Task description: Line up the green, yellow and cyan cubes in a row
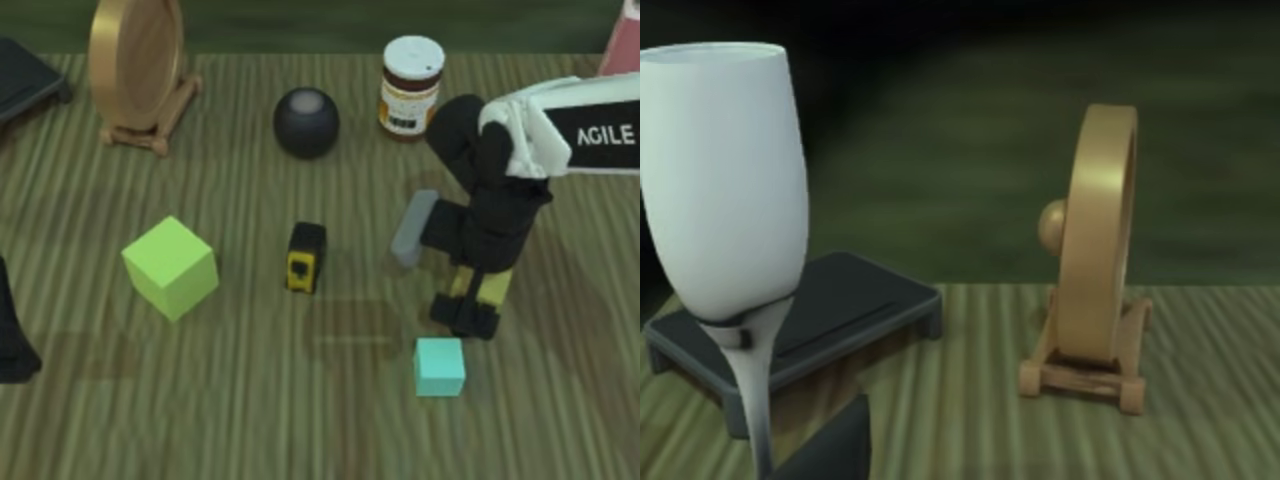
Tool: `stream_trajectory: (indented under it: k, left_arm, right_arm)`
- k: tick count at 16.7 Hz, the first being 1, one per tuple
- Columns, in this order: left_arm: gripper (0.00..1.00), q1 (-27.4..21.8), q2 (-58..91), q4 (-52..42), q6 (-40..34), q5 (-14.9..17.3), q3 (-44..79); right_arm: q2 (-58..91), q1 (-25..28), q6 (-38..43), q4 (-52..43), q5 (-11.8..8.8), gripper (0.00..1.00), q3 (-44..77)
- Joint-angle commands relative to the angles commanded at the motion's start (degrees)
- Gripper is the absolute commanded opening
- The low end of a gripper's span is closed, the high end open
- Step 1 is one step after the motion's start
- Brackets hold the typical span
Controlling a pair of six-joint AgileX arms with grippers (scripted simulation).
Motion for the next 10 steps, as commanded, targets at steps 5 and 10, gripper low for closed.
stream_trajectory:
  k: [5,10]
  left_arm:
    - [1.00,0.00,0.00,0.00,0.00,0.00,0.00]
    - [1.00,0.00,0.00,0.00,0.00,0.00,0.00]
  right_arm:
    - [0.00,0.00,0.00,0.00,0.00,0.17,0.00]
    - [0.00,0.00,0.00,0.00,0.00,0.00,0.00]
